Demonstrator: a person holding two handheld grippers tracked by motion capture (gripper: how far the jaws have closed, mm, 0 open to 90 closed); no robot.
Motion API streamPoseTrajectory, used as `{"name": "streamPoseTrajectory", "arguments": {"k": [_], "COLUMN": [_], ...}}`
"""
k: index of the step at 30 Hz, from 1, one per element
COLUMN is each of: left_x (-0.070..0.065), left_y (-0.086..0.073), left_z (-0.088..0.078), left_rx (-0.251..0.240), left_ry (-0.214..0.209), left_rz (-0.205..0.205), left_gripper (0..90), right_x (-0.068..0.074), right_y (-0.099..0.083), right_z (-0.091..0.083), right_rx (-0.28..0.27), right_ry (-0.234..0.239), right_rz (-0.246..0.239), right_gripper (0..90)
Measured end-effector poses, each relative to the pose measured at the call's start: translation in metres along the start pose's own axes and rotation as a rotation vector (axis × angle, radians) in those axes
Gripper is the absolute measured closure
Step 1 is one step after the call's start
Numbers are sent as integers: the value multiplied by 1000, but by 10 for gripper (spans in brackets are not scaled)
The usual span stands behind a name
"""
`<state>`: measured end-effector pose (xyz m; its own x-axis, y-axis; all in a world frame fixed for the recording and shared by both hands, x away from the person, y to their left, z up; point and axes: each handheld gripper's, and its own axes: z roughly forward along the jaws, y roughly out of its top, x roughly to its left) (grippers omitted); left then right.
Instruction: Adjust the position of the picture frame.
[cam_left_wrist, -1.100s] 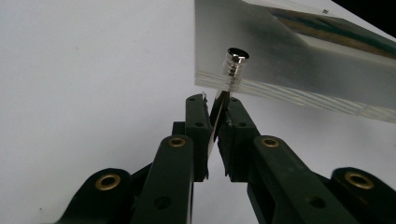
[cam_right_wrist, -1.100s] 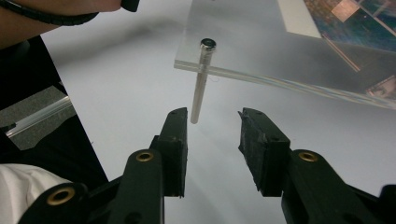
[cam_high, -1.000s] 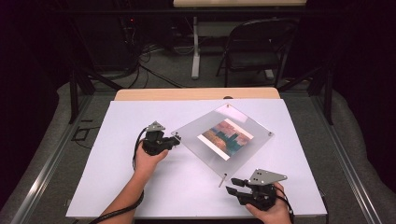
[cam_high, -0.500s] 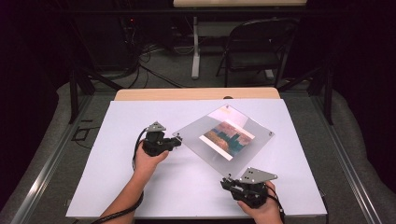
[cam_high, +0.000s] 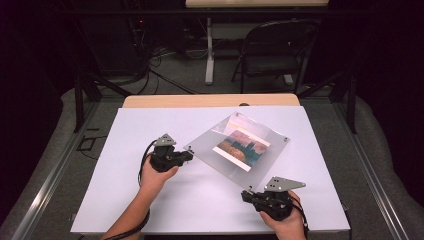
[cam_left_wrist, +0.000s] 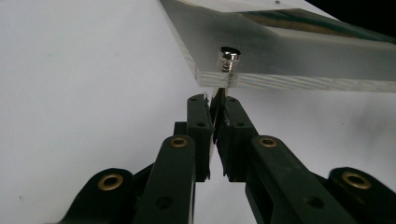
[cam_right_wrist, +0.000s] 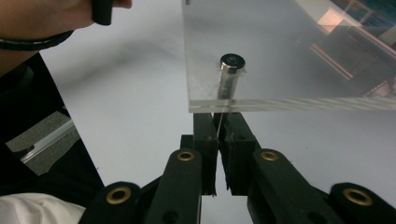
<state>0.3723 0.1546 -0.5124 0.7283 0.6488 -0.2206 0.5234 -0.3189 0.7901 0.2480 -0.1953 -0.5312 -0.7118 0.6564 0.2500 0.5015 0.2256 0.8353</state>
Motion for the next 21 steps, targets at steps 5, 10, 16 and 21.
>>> {"name": "streamPoseTrajectory", "arguments": {"k": [5, 10, 16, 21], "left_x": [-6, -13, -24, -35], "left_y": [-9, -17, -26, -34], "left_z": [-7, -15, -21, -25], "left_rx": [1, 5, 6, 14], "left_ry": [-2, -22, -43, -52], "left_rz": [1, -1, -12, -21], "left_gripper": [851, 856, 858, 858], "right_x": [-6, -14, -30, -38], "right_y": [1, 3, 6, 9], "right_z": [-2, -6, -9, -7], "right_rx": [-5, -6, -18, -24], "right_ry": [-21, -54, -104, -136], "right_rz": [17, 29, 39, 38], "right_gripper": [857, 857, 858, 859]}}
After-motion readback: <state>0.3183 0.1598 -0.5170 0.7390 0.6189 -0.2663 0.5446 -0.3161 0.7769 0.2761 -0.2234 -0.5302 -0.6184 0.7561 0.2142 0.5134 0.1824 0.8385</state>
